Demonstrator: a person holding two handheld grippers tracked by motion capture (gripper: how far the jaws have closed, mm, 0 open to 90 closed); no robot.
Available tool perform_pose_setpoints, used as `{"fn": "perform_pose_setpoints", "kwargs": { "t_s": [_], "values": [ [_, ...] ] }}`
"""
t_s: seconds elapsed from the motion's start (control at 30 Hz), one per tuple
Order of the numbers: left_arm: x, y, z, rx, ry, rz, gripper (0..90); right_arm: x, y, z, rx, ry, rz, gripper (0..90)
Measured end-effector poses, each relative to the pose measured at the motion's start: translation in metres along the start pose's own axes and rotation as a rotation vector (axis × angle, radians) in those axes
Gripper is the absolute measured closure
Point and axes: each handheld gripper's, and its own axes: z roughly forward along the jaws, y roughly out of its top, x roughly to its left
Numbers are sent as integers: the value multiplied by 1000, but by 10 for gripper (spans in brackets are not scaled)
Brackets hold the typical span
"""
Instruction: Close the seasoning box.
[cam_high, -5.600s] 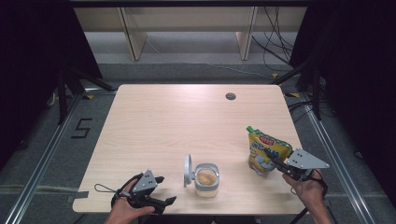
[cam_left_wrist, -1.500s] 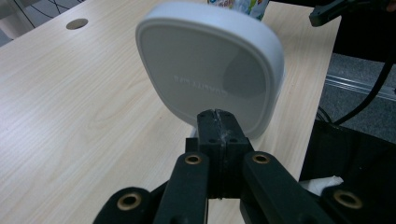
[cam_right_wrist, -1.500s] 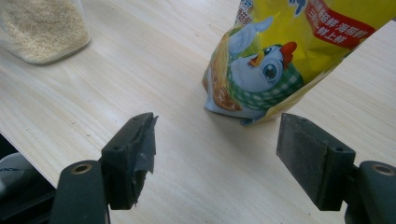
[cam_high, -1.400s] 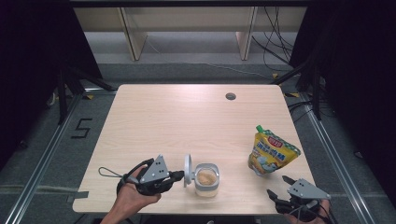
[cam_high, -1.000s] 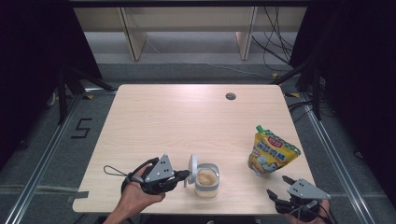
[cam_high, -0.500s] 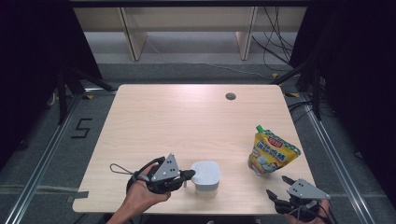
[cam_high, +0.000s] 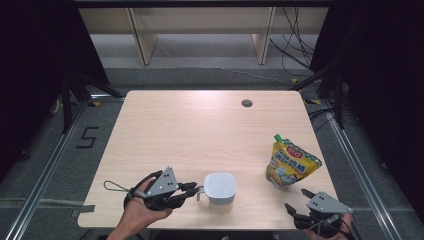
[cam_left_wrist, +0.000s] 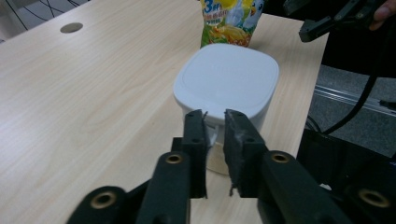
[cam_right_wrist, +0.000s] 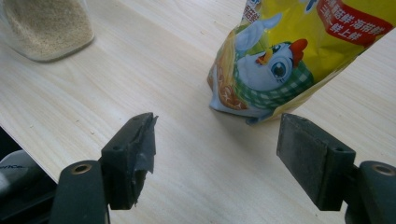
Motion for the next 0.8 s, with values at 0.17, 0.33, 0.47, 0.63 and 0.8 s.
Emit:
{"fn": "perform_pose_setpoints", "kwargs": {
  "t_s": [0.17, 0.33, 0.47, 0.63, 0.8],
  "values": [
    [0, -16, -1, 20, -15, -8, 553, -1, 0, 1, -4, 2, -20, 291],
    [0, -32, 3, 63, -12, -5, 380, 0, 0, 0, -3, 7, -10, 289],
    [1, -47, 5, 61, -14, -54, 324, 1, 1, 1, -2, 17, -13, 285],
    [0, -55, 0, 56, 3, -88, 282, 1, 1, 1, -7, 22, -16, 280],
    [-4, -63, -3, 56, 15, -94, 260, 3, 1, 1, -17, 43, 2, 246]
  ]
}}
